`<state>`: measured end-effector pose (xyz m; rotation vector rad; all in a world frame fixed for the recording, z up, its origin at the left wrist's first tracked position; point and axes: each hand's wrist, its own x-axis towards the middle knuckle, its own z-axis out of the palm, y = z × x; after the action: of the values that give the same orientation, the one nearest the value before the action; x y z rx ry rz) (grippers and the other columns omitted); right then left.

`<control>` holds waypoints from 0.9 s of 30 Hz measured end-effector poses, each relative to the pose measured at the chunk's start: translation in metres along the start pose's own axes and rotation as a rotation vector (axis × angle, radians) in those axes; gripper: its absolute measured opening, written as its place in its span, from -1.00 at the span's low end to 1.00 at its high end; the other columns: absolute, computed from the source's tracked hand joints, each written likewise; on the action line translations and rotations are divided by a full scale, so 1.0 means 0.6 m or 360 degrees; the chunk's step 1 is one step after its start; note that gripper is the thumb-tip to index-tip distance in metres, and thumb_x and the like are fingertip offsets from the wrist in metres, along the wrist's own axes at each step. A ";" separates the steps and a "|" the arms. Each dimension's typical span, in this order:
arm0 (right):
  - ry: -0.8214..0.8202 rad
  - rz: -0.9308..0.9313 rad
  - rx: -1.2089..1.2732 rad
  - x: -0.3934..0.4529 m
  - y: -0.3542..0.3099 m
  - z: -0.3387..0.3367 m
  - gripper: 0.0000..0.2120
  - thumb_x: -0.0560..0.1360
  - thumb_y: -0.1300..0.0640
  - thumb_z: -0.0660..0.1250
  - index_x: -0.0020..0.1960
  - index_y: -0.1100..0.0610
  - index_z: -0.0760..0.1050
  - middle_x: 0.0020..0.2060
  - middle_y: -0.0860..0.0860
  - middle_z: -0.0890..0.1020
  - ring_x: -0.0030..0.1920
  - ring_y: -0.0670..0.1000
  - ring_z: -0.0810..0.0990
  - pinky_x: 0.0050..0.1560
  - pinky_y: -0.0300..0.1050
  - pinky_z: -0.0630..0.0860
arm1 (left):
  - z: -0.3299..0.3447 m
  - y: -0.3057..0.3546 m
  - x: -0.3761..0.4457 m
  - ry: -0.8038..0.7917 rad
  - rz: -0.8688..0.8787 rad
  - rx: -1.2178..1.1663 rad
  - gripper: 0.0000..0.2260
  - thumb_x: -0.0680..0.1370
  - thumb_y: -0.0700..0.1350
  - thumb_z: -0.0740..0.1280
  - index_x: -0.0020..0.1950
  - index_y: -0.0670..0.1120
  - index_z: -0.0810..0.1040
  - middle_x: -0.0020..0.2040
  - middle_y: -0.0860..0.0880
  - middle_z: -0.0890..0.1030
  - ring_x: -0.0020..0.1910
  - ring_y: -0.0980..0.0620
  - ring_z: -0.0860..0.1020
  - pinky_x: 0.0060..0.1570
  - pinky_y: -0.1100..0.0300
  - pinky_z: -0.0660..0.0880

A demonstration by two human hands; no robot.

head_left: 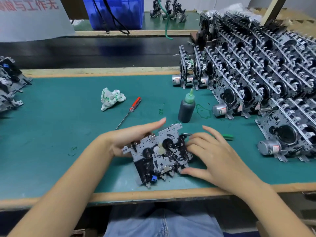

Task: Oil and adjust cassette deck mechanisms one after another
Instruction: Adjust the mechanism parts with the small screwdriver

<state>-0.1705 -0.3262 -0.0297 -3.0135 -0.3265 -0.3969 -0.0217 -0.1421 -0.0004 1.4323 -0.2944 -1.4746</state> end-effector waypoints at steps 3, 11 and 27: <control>0.0161 0.0088 0.0005 -0.016 -0.001 0.011 -0.54 0.40 -0.28 0.24 -0.25 0.13 0.56 -0.21 -0.04 0.61 -0.12 0.04 0.60 0.28 0.08 0.31 | -0.015 0.006 -0.003 0.0149 0.0086 -0.0096 -0.41 0.33 0.34 0.22 -0.19 -0.17 0.69 -0.16 -0.13 0.69 -0.21 -0.01 0.64 -0.14 0.20 0.59; 0.0269 0.0287 0.0036 -0.016 -0.012 0.024 -0.55 0.40 -0.21 0.22 -0.26 0.20 0.52 -0.26 0.02 0.56 -0.23 0.09 0.56 0.21 -0.04 0.30 | 0.054 -0.111 -0.042 0.1650 0.0453 0.1857 -0.31 0.23 0.60 -0.10 -0.21 0.07 0.47 -0.38 0.11 0.57 -0.32 0.05 0.55 -0.39 0.16 0.34; 0.0292 0.0227 0.0037 -0.013 -0.015 0.033 -0.54 0.33 -0.26 0.29 -0.43 0.12 0.37 -0.34 -0.01 0.46 -0.27 0.06 0.43 -0.10 -0.18 0.27 | 0.058 -0.119 -0.021 0.1876 0.0615 0.2032 -0.35 0.12 0.58 0.06 -0.50 -0.04 0.37 -0.63 -0.01 0.42 -0.59 -0.05 0.49 -0.59 0.24 0.28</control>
<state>-0.1752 -0.3165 -0.0505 -2.9247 -0.1011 -0.6451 -0.0881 -0.1153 -0.0373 2.7258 -0.7363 0.2131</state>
